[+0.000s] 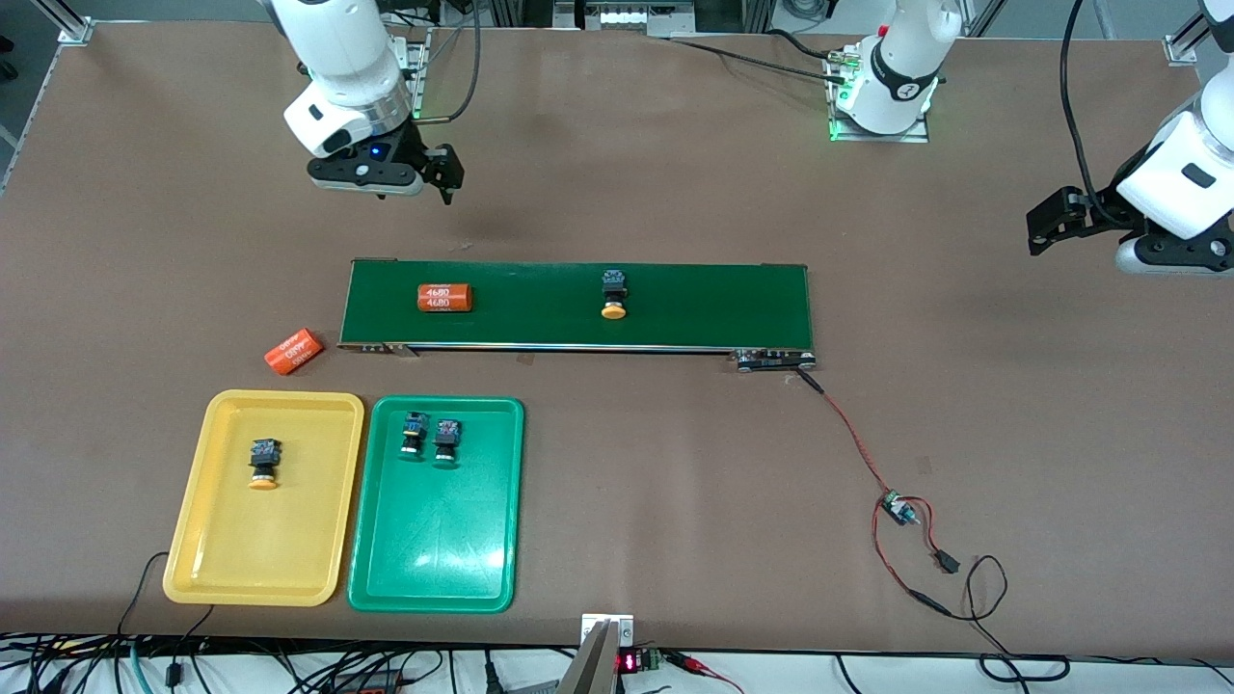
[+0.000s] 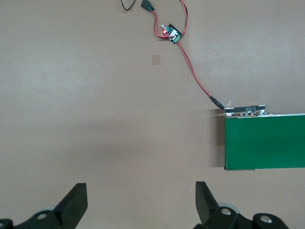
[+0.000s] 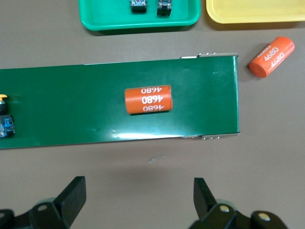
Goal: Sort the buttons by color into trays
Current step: 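Move the right gripper over the yellow button on the belt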
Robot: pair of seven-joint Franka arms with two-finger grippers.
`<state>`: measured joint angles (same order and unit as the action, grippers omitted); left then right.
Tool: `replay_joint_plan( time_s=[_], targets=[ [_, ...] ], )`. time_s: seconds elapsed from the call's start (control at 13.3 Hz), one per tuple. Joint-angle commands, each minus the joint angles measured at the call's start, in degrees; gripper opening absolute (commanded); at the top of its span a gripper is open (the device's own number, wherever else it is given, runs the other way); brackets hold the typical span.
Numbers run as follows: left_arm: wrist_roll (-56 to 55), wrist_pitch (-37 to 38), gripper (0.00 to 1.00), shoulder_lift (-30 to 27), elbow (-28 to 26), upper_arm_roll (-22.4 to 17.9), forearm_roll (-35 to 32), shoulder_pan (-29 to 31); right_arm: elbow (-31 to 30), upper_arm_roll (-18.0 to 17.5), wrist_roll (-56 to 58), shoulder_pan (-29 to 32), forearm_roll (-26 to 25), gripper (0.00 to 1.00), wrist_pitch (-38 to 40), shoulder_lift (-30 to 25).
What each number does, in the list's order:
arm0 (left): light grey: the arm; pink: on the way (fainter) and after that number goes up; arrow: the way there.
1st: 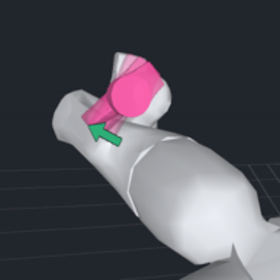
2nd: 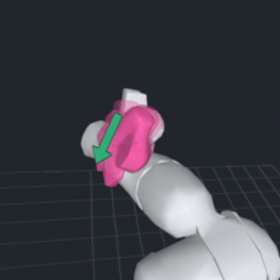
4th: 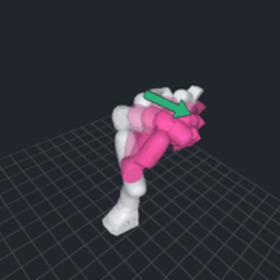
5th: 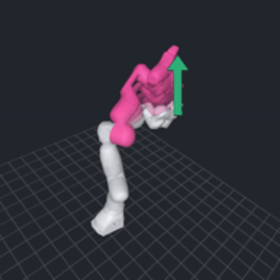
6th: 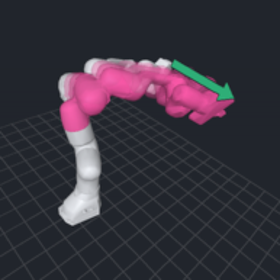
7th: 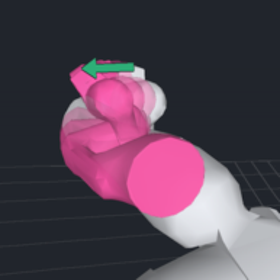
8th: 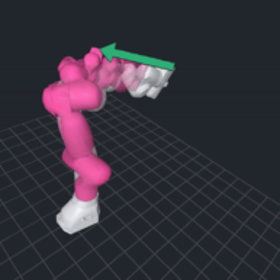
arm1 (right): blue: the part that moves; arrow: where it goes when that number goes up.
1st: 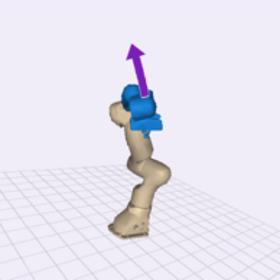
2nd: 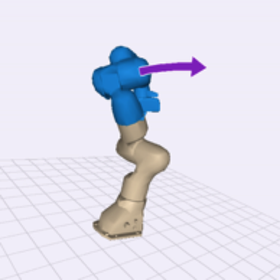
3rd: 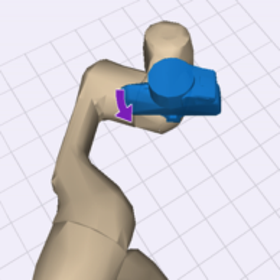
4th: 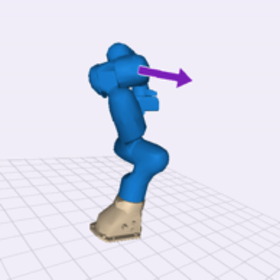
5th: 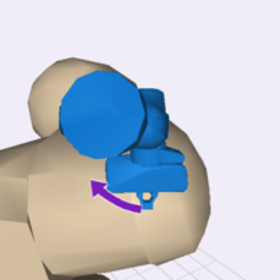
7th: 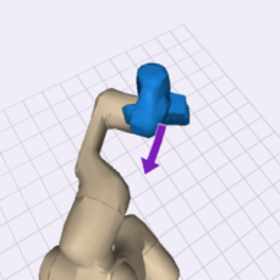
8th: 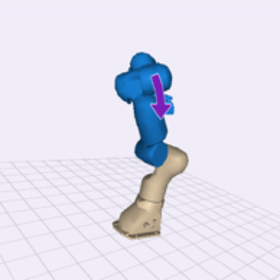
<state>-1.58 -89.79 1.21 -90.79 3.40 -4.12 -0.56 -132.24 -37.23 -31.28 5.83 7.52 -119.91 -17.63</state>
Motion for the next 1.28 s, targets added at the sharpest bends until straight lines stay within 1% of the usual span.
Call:
replay_joint_plan(
  time_s=[0.0,0.15,0.3,0.53,0.83,0.98,1.13,1.21],
  targets=[
    [1.23,0.59,1.00,0.29,0.96,-0.23,0.87,0.47,-0.47,-2.40,-2.02,1.46,1.01,1.00,-3.04,1.27],
    [1.23,0.50,1.00,0.37,1.05,-0.41,0.87,0.38,-0.47,-2.93,-3.77,1.38,1.01,1.00,-5.50,2.94],
    [0.79,0.76,1.00,0.29,1.05,0.11,0.87,0.38,-0.47,-4.33,-6.24,1.29,1.01,1.00,-8.31,5.05],
    [1.14,1.20,1.00,0.11,1.05,0.03,0.87,0.38,-0.38,-4.69,-6.34,1.03,0.92,1.00,-11.13,8.65],
    [1.41,1.20,1.00,0.11,1.05,-0.24,0.79,0.47,-0.47,-5.04,-5.98,0.76,0.48,1.00,-10.61,11.47],
    [1.41,1.20,1.00,0.11,1.05,-0.24,0.78,0.47,-0.39,-5.04,-5.81,0.76,-0.74,1.00,-10.17,12.52],
    [1.49,1.20,1.00,0.11,1.05,-0.24,0.78,0.47,-0.30,-5.04,-5.46,0.85,-6.61,1.00,-10.17,13.67],
    [1.50,1.20,1.00,0.11,1.05,-0.24,0.78,0.47,-0.30,-5.04,-5.54,0.76,-7.59,1.00,-10.17,14.11]
  ],
)
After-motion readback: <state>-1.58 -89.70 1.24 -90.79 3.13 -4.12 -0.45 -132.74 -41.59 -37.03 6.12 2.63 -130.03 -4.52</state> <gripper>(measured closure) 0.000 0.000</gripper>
